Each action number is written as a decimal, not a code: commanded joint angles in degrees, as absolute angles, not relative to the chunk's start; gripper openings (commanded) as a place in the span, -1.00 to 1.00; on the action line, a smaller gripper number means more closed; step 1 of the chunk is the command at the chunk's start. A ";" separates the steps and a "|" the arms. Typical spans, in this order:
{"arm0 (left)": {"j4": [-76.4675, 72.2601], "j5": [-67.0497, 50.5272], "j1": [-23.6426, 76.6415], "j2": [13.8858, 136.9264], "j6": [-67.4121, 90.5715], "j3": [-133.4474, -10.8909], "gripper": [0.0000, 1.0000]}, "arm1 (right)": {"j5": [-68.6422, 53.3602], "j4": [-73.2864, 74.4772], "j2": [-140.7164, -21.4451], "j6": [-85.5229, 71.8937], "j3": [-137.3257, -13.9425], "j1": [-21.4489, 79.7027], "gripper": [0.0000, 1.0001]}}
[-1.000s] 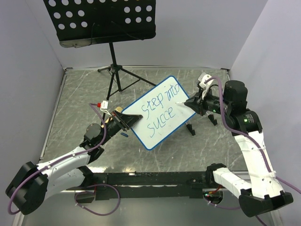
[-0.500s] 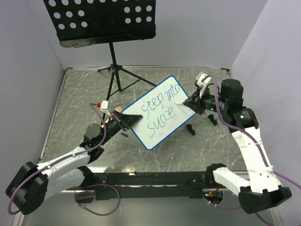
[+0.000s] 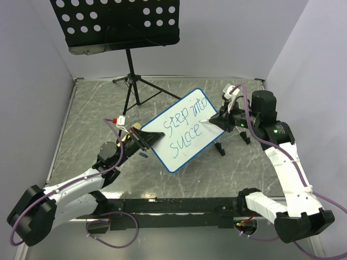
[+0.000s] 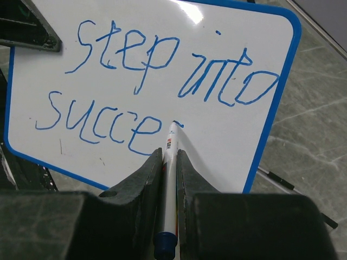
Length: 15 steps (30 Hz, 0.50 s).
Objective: Write a sentence on the whiteboard
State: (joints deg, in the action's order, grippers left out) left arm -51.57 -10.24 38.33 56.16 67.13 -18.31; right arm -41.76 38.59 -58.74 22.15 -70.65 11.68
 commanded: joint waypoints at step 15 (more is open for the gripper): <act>-60.21 -9.76 38.06 53.44 68.47 -20.66 -0.98 | -37.97 42.54 -54.58 24.96 -67.50 10.81 -1.00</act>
